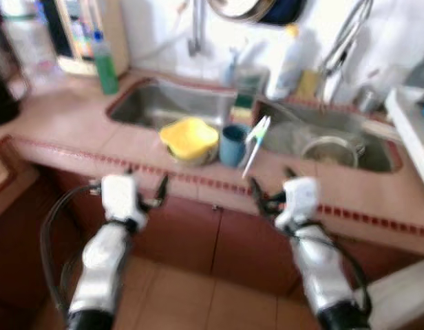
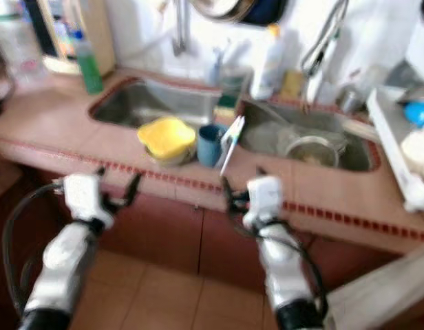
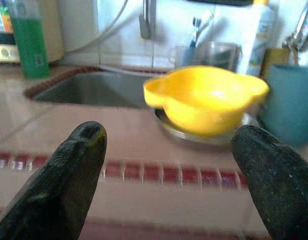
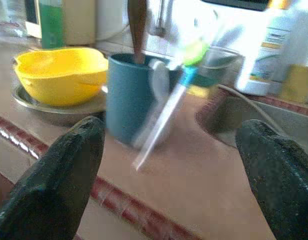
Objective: Kitchen organization
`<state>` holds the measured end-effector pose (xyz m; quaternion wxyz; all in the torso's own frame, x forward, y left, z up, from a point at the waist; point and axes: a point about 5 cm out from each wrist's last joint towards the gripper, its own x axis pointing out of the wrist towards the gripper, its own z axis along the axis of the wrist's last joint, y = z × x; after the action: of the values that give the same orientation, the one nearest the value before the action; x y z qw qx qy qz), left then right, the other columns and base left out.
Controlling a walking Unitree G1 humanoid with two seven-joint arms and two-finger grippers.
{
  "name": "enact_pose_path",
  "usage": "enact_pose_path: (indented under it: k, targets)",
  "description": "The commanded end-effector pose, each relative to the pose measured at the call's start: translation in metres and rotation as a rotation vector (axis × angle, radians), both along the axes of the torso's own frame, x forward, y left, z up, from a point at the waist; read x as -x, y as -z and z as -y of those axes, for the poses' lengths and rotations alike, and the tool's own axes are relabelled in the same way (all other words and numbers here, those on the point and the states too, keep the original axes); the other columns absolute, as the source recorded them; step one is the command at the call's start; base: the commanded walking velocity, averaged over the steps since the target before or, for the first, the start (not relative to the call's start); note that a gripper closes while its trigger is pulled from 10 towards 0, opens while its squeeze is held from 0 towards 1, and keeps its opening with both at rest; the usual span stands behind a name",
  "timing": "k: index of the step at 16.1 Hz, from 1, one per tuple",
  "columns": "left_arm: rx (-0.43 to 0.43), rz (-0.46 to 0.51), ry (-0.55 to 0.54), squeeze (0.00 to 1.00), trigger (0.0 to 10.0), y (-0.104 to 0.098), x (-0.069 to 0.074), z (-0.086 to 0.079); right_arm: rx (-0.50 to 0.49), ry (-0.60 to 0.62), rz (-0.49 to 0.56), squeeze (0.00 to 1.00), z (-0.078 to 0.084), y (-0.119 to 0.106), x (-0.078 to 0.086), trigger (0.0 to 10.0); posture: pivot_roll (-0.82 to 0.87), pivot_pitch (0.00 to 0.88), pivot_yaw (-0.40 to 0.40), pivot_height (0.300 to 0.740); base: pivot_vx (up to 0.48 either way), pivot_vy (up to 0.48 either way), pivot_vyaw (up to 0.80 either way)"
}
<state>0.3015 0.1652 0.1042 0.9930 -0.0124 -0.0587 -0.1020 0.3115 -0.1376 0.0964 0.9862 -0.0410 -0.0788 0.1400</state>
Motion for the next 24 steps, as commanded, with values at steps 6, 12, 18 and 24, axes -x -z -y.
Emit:
enact_pose_path:
  k: [6,12,18,24]
  targets:
    - [0.048,0.085,0.046,0.0,10.0,-0.013,0.003,0.013,0.039,-0.021,0.002,0.0,0.008,0.0,0.002,10.0,-0.03,0.0,-0.026,0.74,0.042,0.0,0.0]
    - [-0.031,0.146,0.229,0.0,10.0,-0.021,0.012,0.036,0.054,-0.082,0.006,0.0,0.004,-0.001,0.004,10.0,-0.04,0.0,-0.029,0.74,0.0,0.0,0.0]
    - [-0.182,0.186,0.434,0.0,10.0,-0.023,0.026,0.07,0.065,-0.158,0.076,0.0,-0.002,-0.025,-0.008,10.0,-0.04,0.0,-0.027,0.74,0.0,0.0,0.0]
    - [-0.192,0.19,0.422,0.0,10.0,-0.027,0.025,0.067,0.068,-0.162,0.108,0.0,0.008,-0.044,-0.023,10.0,-0.04,0.0,-0.026,0.74,0.0,0.0,0.0]
